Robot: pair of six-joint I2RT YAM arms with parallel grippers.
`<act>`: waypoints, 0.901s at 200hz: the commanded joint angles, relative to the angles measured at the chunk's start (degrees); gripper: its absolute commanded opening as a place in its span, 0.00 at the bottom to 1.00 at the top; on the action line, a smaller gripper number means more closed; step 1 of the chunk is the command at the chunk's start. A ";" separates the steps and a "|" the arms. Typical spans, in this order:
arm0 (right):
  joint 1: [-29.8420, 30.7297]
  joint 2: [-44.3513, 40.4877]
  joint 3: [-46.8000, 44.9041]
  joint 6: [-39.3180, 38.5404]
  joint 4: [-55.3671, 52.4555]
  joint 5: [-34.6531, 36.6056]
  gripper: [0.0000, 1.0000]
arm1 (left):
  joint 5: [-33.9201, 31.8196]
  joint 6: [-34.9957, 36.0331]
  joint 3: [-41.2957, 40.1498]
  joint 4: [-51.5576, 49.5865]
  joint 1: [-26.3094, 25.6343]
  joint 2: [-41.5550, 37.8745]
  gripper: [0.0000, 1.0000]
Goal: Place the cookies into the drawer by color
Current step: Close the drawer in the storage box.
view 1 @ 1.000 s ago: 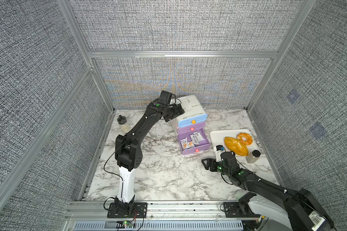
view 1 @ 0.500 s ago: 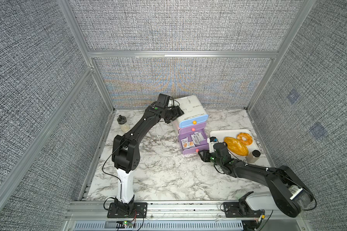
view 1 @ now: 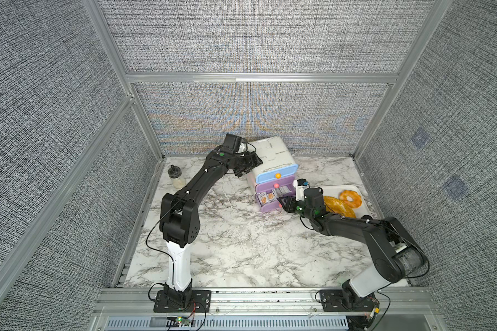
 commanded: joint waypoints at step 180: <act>0.28 14.10 1.28 16.48 20.16 0.22 0.26 | 0.38 5.10 7.36 -10.91 0.82 3.85 0.99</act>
